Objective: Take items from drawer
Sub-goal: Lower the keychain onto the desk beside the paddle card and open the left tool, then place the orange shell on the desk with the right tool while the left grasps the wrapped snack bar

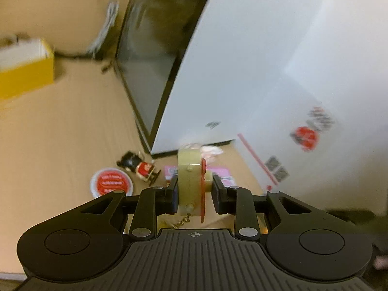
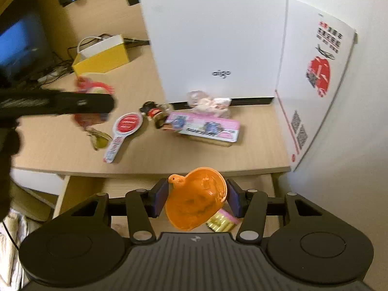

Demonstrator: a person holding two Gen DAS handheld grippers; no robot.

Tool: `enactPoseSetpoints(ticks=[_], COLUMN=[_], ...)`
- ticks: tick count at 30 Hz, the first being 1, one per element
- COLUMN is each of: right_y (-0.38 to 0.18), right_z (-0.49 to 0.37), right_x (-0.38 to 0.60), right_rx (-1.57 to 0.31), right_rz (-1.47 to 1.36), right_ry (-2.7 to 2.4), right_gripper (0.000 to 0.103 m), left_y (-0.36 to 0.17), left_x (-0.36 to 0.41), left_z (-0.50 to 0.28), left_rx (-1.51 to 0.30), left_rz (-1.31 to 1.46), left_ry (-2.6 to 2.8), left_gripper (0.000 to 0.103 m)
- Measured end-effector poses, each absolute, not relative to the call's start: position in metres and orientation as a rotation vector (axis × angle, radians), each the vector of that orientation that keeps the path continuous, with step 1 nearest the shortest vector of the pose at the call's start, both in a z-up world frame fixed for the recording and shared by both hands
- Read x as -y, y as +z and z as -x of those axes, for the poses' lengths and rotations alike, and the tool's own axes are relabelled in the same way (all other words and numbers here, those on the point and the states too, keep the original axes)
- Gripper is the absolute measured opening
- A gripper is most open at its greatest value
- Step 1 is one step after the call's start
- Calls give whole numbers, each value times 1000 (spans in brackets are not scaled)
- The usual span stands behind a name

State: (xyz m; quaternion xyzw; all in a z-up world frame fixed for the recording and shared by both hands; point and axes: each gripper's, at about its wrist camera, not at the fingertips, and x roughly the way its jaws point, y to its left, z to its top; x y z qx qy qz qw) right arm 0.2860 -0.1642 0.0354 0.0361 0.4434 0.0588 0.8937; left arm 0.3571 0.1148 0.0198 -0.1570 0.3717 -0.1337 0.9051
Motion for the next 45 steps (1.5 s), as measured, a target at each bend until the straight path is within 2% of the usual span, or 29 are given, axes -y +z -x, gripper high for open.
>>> enactPoseSetpoints(ticks=[5,11,20,26,37,45], right_y=[18,12,0,1,4,24], right_z=[-286,-283,-287,-285,-300,-348], right_x=[177,181,181,179,181,165], right_rx=[-973,-996,-1013,-1004,-972,-818], right_rz=[-69,-34,-30,-23,14,220], right_ry=[105,102,108,120,75,17], right_gripper=[51,51,51,51,51,51], left_y=[-30,-49,-9,-1,-51,-79], left_x=[-108,-109,-132,-141,-141,-164], left_z=[-395,-398,-377,-333,-256,-230], left_rx=[-851,-849,-734,-734,-943,-1030], left_rz=[242,113,167,178,214,277], left_ry=[-206,-127,-90,-82,-101,-40], left_gripper=[30,30,30,30,30,30])
